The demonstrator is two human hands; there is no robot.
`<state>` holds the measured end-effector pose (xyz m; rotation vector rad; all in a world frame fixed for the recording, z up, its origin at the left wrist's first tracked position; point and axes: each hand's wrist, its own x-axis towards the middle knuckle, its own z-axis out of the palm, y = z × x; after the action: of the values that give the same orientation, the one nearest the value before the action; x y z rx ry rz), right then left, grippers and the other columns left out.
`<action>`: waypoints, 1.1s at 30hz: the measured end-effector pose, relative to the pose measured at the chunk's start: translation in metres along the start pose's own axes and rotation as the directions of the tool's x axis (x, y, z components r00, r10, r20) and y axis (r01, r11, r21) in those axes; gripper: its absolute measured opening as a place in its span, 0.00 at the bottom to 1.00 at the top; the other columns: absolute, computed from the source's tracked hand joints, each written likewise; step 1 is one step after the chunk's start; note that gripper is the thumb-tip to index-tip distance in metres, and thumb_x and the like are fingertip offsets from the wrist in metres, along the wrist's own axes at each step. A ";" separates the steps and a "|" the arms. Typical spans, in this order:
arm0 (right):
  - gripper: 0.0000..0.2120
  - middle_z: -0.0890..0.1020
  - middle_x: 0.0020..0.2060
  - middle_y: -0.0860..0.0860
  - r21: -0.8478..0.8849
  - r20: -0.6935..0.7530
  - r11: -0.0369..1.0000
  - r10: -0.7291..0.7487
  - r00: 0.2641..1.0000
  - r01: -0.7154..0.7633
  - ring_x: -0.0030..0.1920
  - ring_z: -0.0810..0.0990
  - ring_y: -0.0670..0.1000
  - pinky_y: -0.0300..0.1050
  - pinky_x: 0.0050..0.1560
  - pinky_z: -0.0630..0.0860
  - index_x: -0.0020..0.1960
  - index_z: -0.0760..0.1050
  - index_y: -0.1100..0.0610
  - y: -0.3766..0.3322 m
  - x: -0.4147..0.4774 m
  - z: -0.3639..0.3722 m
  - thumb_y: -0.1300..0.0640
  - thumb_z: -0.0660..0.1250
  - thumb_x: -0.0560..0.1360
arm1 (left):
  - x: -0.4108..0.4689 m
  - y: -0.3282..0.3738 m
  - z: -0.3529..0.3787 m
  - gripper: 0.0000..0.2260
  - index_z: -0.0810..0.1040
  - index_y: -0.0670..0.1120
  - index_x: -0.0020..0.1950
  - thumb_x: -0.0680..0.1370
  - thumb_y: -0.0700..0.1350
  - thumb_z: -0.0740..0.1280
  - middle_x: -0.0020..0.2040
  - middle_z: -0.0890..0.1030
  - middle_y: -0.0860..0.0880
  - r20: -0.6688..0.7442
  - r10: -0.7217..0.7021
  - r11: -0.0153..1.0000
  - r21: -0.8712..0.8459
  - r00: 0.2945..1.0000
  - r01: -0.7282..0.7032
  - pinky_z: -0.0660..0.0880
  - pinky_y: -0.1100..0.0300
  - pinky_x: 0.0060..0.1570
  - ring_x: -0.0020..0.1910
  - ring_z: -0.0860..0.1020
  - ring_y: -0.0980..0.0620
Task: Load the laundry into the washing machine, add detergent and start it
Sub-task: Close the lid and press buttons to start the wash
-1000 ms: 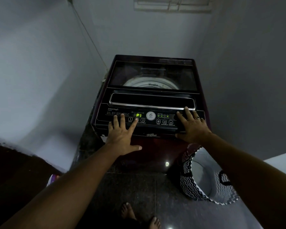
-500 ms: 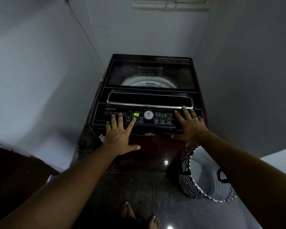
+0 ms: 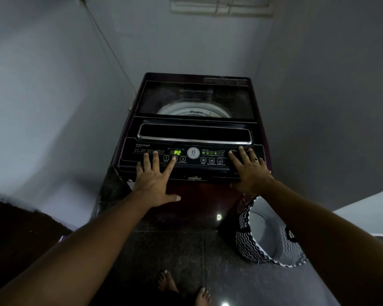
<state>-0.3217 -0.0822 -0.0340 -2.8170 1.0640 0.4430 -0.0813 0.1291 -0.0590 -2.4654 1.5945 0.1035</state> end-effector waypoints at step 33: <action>0.58 0.37 0.81 0.55 0.046 0.019 0.999 -0.005 1.000 0.004 0.80 0.39 0.63 0.69 0.77 0.49 0.81 0.34 0.45 0.003 0.004 0.002 0.27 0.68 0.67 | -0.001 0.002 -0.006 0.57 0.33 0.58 0.78 0.62 0.80 0.60 0.79 0.39 0.34 0.015 -0.018 0.999 -0.027 1.000 0.019 0.54 0.32 0.72 0.77 0.43 0.29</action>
<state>-0.3217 -0.0863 -0.0372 -2.7689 1.0502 0.4380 -0.0838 0.1275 -0.0535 -2.4938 1.5741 0.1415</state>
